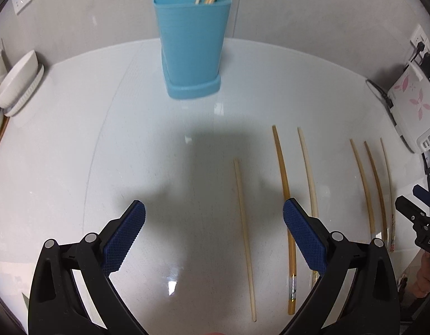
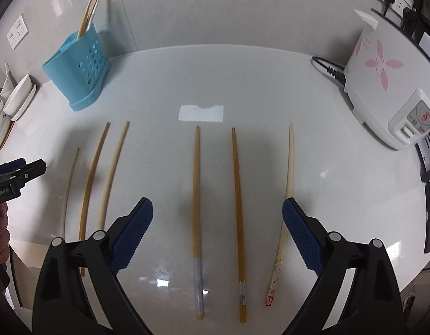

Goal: Organize utensils
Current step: 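Move both open tools back over the row of chopsticks, then close the left tool on a pale chopstick while the right tool grasps a brown chopstick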

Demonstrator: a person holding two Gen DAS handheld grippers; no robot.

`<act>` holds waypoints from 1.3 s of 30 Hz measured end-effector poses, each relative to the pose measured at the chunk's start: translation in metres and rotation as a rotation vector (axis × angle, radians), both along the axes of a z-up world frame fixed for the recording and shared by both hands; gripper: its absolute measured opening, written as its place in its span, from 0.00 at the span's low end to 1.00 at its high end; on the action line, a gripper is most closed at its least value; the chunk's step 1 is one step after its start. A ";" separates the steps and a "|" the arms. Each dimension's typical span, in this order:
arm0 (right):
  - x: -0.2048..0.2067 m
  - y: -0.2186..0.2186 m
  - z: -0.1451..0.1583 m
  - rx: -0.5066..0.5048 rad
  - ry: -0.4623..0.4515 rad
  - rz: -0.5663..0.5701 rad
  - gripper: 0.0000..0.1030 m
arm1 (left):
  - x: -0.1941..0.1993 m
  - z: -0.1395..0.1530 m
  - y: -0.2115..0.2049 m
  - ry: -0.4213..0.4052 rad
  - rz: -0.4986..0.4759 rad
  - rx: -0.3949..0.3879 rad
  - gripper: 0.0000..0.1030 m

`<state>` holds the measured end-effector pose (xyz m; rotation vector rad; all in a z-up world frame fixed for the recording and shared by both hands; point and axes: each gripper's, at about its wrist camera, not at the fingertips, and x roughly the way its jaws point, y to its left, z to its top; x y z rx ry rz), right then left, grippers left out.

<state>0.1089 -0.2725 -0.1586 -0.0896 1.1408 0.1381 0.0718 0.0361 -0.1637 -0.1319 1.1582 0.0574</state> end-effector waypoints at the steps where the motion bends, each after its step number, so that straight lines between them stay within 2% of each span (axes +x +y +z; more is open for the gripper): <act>1: -0.001 -0.001 -0.003 -0.012 0.014 -0.004 0.81 | -0.001 -0.004 -0.001 0.015 -0.001 -0.008 0.94; 12: -0.005 -0.019 -0.021 -0.021 0.127 -0.031 0.67 | -0.010 -0.035 -0.013 0.126 0.000 0.006 0.93; 14: -0.003 -0.021 -0.024 -0.024 0.149 -0.025 0.62 | -0.012 -0.039 -0.016 0.137 -0.002 0.005 0.93; 23: 0.001 -0.013 -0.033 -0.053 0.230 0.001 0.41 | -0.007 -0.054 -0.025 0.224 -0.006 0.048 0.79; 29: 0.006 -0.010 -0.039 -0.062 0.287 0.009 0.28 | -0.003 -0.057 -0.026 0.250 0.021 0.054 0.76; 31: 0.008 -0.008 -0.041 -0.075 0.303 0.013 0.25 | -0.001 -0.056 -0.025 0.259 0.028 0.053 0.70; 34: 0.013 -0.005 -0.045 -0.082 0.324 0.019 0.25 | 0.002 -0.053 -0.027 0.280 0.022 0.052 0.53; 36: 0.016 -0.004 -0.047 -0.087 0.335 0.017 0.25 | 0.011 -0.049 -0.032 0.300 0.024 0.053 0.29; 37: 0.017 -0.004 -0.049 -0.091 0.343 0.011 0.23 | 0.015 -0.049 -0.032 0.310 0.026 0.054 0.23; 38: 0.019 -0.005 -0.050 -0.091 0.352 0.007 0.21 | 0.017 -0.049 -0.033 0.319 0.026 0.057 0.11; 39: 0.023 -0.007 -0.053 -0.083 0.355 0.008 0.20 | 0.019 -0.049 -0.034 0.326 0.027 0.061 0.04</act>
